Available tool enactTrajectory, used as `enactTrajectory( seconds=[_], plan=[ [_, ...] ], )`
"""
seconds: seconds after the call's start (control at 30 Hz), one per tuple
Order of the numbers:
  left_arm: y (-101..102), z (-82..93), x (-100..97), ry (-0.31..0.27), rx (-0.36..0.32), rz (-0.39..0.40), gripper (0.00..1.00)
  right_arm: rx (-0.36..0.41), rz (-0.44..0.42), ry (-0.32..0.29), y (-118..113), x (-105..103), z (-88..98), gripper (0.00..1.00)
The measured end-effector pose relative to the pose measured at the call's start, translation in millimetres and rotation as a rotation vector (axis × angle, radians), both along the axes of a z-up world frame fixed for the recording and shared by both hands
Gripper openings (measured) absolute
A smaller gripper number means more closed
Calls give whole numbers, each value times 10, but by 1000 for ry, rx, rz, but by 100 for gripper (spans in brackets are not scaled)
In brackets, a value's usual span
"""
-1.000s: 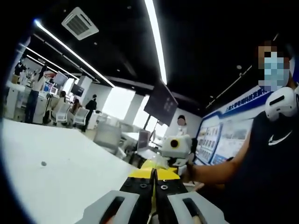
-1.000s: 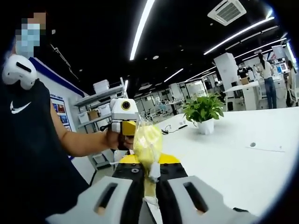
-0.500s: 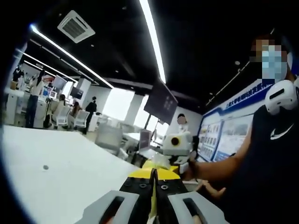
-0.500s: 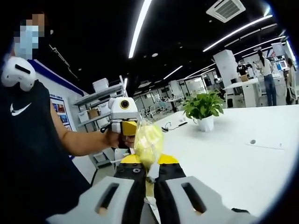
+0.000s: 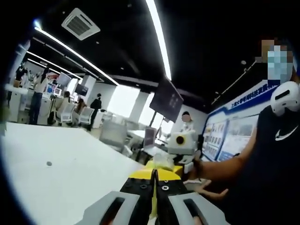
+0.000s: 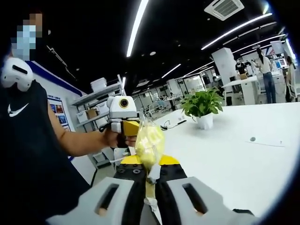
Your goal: Compare the silicone blocks by pressing each to a similar depth, holding the contact briefly, and releasing to observe deformation and rebound differences across the visible hardness samples.
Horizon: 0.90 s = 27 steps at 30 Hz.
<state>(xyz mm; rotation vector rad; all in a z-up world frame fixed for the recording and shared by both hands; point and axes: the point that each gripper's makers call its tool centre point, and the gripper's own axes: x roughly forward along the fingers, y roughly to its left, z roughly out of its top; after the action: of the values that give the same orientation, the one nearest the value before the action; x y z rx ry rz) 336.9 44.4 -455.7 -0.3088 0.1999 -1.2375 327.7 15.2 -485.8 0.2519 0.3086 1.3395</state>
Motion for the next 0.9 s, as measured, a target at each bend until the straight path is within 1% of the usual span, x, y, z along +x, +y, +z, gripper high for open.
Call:
enactTrajectory(
  seconds=[0.03,0.1,0.27,0.4,0.63,0.7,0.9],
  plan=[
    [-4,4,-6,-31,6,-3,0,0,0,2,-3,1,-1,2],
    [-15,10,-15,-75,14,-9,0,0,-3,1,-11,7,0,2],
    [-14,4,-18,-91,19,-12,0,-3,-3,0,-17,2,-2,2],
    [-11,3,-13,-105,28,2,0,-3,-5,2,-18,2,-1,2],
    [-4,-9,-8,-80,25,11,0,-8,-4,-2,-7,8,-9,3],
    [-1,-32,1,-38,32,16,0,-11,-4,0,-9,8,-24,3],
    [-11,-27,-4,-38,36,23,0,-2,-5,12,-10,8,-27,4]
  ],
)
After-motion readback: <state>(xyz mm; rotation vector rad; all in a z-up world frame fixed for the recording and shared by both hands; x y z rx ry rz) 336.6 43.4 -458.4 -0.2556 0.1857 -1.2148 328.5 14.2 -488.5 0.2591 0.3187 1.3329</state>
